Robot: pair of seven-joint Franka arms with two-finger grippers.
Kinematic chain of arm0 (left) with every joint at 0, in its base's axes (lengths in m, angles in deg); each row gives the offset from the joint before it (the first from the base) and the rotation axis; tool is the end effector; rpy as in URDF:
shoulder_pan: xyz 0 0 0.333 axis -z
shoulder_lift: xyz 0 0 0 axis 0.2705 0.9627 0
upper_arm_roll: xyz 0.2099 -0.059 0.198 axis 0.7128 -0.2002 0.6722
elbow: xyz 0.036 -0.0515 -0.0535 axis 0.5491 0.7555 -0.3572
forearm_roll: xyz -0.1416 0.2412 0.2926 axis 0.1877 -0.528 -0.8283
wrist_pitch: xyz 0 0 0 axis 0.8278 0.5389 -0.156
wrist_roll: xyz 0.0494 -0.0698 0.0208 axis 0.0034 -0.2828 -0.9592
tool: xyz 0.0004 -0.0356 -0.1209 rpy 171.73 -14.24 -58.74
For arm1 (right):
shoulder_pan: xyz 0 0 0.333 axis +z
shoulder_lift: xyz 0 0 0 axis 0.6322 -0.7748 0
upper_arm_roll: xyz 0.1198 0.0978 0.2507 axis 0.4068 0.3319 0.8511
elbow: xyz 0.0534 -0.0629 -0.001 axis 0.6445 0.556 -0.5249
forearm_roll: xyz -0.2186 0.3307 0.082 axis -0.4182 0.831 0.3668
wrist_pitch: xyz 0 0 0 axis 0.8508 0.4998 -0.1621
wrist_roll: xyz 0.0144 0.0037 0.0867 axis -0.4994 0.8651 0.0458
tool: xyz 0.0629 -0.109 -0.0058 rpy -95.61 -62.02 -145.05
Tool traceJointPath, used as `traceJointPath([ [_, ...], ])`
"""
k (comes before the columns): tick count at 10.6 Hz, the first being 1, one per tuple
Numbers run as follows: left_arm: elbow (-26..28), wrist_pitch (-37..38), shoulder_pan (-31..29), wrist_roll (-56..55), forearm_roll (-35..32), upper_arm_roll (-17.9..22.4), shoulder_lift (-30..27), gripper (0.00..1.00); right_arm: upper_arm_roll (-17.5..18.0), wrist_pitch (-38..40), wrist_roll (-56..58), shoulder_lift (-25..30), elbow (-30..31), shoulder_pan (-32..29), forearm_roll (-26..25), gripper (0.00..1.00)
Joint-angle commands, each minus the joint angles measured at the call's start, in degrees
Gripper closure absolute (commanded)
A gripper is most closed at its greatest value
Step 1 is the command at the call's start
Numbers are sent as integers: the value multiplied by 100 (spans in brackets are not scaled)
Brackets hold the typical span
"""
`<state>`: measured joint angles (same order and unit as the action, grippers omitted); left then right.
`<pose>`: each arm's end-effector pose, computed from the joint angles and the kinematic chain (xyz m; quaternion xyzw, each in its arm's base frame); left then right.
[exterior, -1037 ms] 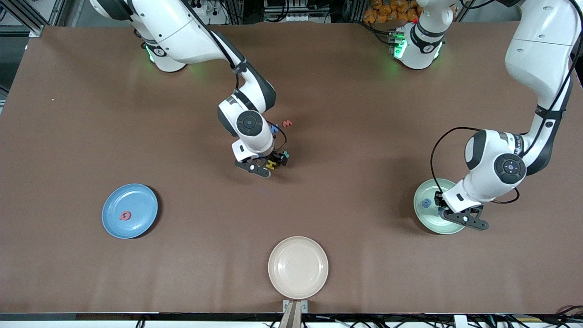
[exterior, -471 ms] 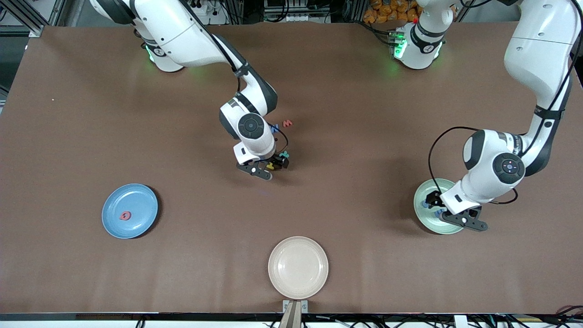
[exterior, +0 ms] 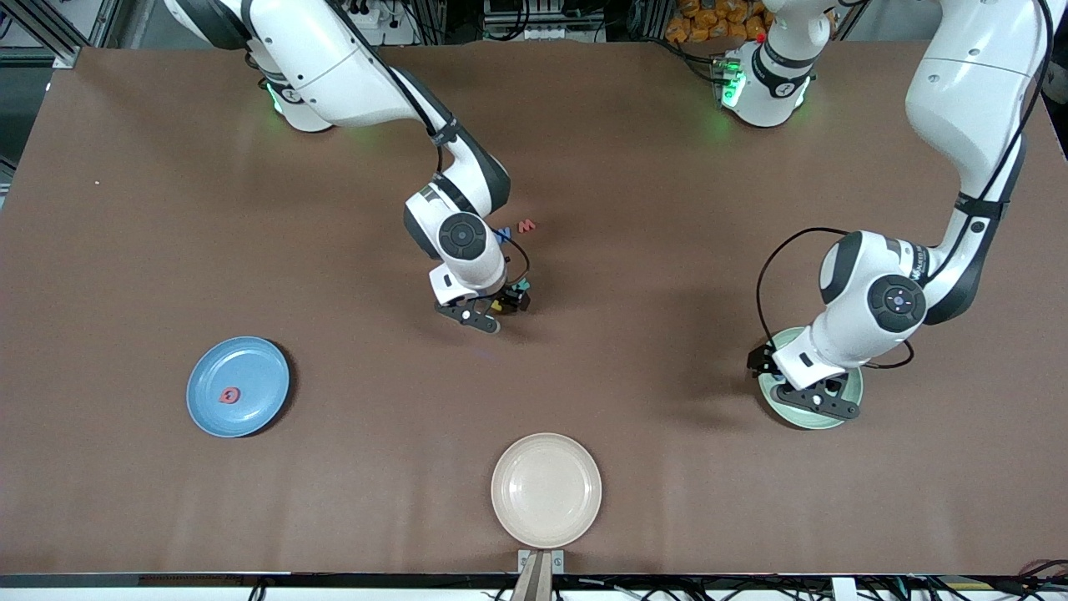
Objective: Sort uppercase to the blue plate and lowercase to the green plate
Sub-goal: 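Grasp the yellow H with the right gripper while the left gripper releases E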
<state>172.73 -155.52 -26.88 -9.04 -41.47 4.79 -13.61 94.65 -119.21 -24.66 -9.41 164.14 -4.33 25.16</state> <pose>0.6555 -0.1263 0.2118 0.9892 -0.1405 0.0404 0.0081 0.5001 0.4296 0.1247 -0.9790 0.1997 0.0381 0.0152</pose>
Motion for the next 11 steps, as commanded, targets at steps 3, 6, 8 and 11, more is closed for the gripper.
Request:
traceJointPath([
  [3,-235,703,248,-1122,97,-598,-242,0,-63,74,-212,-23,-93,54,-156,100],
  [6,-244,983,538,-1974,89,-995,-259,0,-63,74,-195,-5,-58,36,-156,100],
  [8,-209,1151,679,-2065,89,-1240,-286,0,-63,126,-125,117,-67,-42,-156,100],
  [11,351,1195,671,-2073,10,-1942,-408,0,-63,188,899,337,-189,-857,-129,100],
])
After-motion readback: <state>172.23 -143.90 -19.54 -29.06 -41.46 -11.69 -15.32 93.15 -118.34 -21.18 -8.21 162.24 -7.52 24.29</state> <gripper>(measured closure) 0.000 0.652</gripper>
